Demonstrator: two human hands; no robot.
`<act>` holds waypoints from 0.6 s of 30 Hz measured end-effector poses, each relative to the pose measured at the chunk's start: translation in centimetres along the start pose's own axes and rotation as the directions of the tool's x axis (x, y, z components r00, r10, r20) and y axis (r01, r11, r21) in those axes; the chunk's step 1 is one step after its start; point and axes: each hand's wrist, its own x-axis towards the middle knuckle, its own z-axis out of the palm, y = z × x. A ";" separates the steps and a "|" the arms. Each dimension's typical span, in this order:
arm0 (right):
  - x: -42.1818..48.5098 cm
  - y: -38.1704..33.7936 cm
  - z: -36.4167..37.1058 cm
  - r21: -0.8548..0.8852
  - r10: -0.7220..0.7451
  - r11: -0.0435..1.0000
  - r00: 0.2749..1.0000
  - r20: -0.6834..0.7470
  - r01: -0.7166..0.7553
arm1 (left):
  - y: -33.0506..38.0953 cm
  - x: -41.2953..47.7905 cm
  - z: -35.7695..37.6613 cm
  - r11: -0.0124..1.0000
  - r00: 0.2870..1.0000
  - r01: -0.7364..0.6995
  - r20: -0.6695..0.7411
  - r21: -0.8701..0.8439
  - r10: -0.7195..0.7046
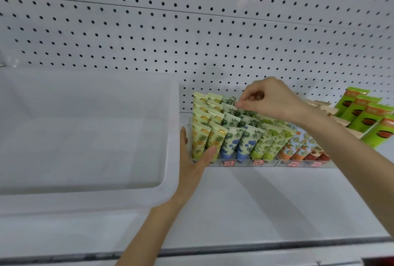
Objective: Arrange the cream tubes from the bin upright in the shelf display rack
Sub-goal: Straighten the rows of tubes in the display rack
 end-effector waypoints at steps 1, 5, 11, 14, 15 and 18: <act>-0.3 0.2 0.3 -0.009 0.002 1.000 1.000 0.003 -0.002 | 0.2 0.1 0.1 1.000 1.000 -0.002 -0.004 -0.023 0.002; -1.1 0.6 0.7 -0.006 -0.012 1.000 0.996 -0.090 0.012 | -0.1 0.1 0.4 0.999 1.000 -0.010 0.028 -0.037 0.011; -3.3 0.1 1.1 0.022 -0.130 0.991 0.990 -0.061 0.132 | -0.6 0.4 0.4 0.998 0.998 -0.063 -0.006 -0.024 0.063; -3.6 0.4 2.4 -0.040 -0.160 0.986 0.986 -0.037 0.159 | -0.3 0.4 0.4 0.992 0.991 -0.129 0.017 -0.013 0.130; -3.7 0.5 2.7 -0.047 -0.162 0.986 0.986 -0.039 0.160 | -0.2 0.3 0.4 0.991 0.991 -0.135 0.020 -0.013 0.135; -3.9 0.6 3.5 -0.061 -0.152 0.987 0.985 -0.083 0.147 | -0.1 0.2 0.3 0.989 0.989 -0.145 0.019 -0.011 0.146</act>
